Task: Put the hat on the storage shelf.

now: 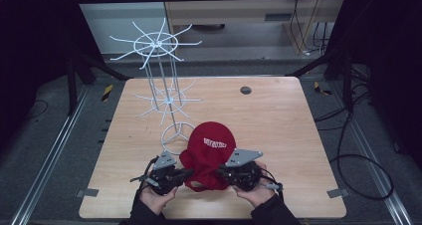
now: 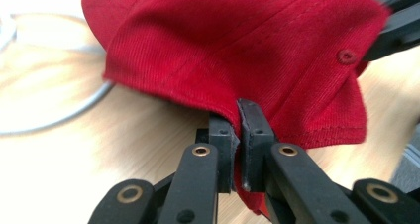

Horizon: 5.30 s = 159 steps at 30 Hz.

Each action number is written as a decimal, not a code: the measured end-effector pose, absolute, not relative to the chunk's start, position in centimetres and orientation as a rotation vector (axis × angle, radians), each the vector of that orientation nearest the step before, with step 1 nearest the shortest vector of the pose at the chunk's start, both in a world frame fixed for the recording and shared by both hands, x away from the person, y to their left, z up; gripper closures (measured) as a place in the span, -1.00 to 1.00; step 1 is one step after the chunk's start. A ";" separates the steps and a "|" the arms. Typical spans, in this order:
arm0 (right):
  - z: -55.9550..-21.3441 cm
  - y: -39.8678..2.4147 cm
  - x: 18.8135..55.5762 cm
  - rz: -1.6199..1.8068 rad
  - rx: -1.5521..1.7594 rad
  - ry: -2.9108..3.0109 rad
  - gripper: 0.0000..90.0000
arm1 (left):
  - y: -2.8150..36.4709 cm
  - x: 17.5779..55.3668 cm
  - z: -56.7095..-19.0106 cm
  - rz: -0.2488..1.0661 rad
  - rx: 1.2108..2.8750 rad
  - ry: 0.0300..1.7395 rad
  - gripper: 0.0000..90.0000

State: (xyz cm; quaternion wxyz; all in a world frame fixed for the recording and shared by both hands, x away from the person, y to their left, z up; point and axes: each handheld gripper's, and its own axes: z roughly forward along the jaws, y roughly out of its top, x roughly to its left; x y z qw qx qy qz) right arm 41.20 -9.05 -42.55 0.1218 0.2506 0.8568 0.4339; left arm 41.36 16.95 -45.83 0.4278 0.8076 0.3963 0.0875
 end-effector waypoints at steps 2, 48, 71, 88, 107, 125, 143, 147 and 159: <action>-42.6 -8.8 41.4 1.317 0.724 2.506 0.64 | 16.9 41.6 -46.5 0.214 2.039 1.006 0.90; -46.1 -21.0 41.0 1.143 1.251 2.283 0.95 | 6.9 48.5 -48.6 0.264 2.079 1.007 0.91; -46.1 -22.1 40.6 1.190 1.155 2.216 0.45 | 9.9 45.9 -47.7 0.282 2.192 0.930 0.10; -47.0 -20.5 43.6 1.154 1.170 2.249 0.43 | 11.7 45.0 -48.0 0.256 2.287 0.882 -0.34; -47.2 -16.8 45.7 1.072 1.130 2.286 1.00 | 12.0 45.7 -49.2 0.223 2.270 0.909 -0.34; -46.6 -20.6 45.6 1.065 1.367 2.060 1.00 | 12.2 44.0 -47.6 0.213 2.170 0.856 -0.30; -45.5 -23.2 42.3 1.279 1.161 2.131 0.31 | 6.6 40.4 -46.8 0.116 2.168 0.738 -0.14; -45.5 -23.8 40.7 1.301 1.128 2.161 0.11 | 6.1 40.5 -47.3 0.093 2.178 0.758 0.19; -47.2 -21.7 41.5 1.154 1.201 2.327 0.97 | 6.9 42.0 -46.9 0.108 2.176 0.790 0.91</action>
